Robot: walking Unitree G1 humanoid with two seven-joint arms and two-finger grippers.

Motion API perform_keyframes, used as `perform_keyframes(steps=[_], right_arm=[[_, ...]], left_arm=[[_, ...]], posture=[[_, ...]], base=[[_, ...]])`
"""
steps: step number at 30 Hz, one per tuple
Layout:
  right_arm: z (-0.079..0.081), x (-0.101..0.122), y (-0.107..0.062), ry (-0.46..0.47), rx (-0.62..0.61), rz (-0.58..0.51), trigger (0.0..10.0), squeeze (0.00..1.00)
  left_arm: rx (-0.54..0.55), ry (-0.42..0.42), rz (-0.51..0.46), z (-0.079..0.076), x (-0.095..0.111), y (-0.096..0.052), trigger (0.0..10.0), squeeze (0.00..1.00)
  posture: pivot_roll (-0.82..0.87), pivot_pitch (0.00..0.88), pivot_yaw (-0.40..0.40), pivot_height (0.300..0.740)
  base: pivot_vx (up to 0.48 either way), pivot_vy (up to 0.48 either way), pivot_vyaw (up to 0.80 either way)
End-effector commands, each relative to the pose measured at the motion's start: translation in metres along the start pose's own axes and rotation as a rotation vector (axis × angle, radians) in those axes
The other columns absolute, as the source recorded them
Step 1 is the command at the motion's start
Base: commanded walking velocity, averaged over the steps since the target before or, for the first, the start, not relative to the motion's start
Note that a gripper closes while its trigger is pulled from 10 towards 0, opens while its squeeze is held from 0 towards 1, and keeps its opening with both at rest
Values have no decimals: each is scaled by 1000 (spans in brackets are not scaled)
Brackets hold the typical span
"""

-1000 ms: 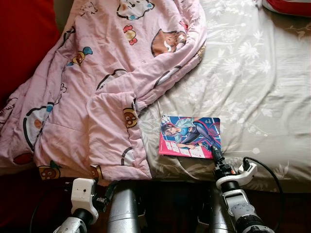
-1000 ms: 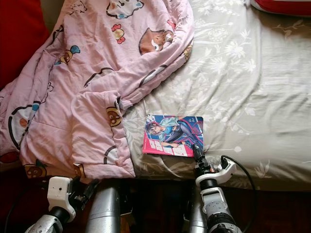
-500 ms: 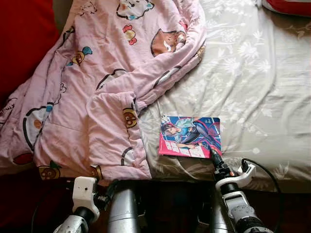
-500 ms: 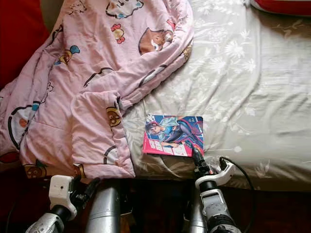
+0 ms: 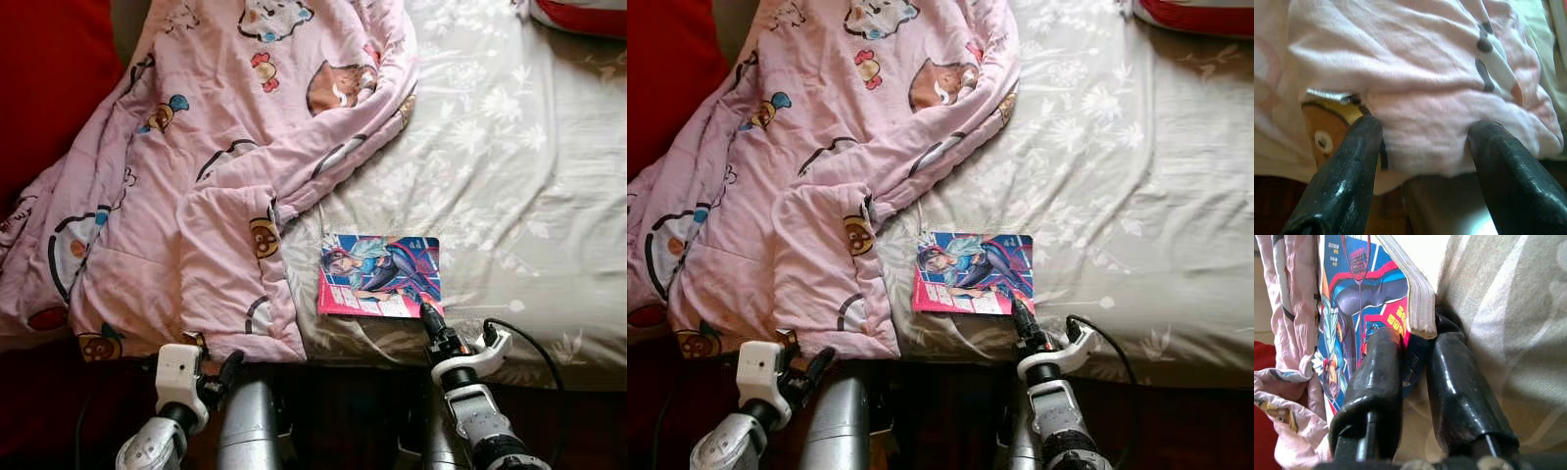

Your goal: Clean up the room

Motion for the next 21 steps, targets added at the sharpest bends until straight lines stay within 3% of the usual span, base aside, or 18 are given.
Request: perform_keyframes(steps=[1, 6, 8, 15, 17, 18, 19, 20, 21], right_arm=[[-16, -5, -14, 17, -75, -12, 0, 0], [-10, 9, -14, -2, -8, -75, 0, 0], [-7, 22, -15, -48, 14, -121, 0, 0], [5, 32, -15, -141, 68, -169, 0, 0], [15, 36, -15, -241, 90, -186, 0, 0], [15, 36, -15, -241, 90, -186, 0, 0], [22, 35, -15, -325, 108, -168, 0, 0], [26, 36, -15, -365, 110, -168, 863, 0], [29, 38, -15, -402, 106, -173, 4863, 0]], left_arm=[[15, 2, 62, 0, -17, -5, 10000, 0], [14, -13, 49, -5, -16, 7, 10000, 0], [13, -25, 36, -9, -13, 16, 10000, 0], [29, -37, 18, -9, -9, 29, 10000, 0], [44, -42, 7, -7, -7, 36, 10000, 0], [44, -42, 7, -7, -7, 36, 10000, 0], [54, -47, 3, -6, -6, 41, 10000, 0], [55, -50, 1, -6, -6, 42, 10000, 0], [56, -52, -1, -7, -6, 44, 10000, 0]], posture=[[207, 272, 93, 585], [159, 227, 68, 585], [137, 200, 53, 585], [97, 156, 27, 585], [82, 136, 19, 585], [82, 136, 19, 585], [69, 121, 18, 585], [64, 116, 17, 585], [60, 110, 15, 585]], base=[[0, 0, 0], [0, 0, 0], [0, 0, 0], [0, 0, 0], [0, 0, 0], [0, 0, 0], [0, 0, 0], [0, 0, 0], [0, 0, 0]])
Point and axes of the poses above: a point about 5 cm out from each wrist's last joint towards the gripper, its own y axis pointing out of the wrist towards the gripper, its own x axis along the axis of the wrist's last joint, z = x × y, the point moved 1 cm from there along y, pointing out of the wrist towards the gripper, and after that the axes turned 8 degrees about y, right-handed, at the moved point
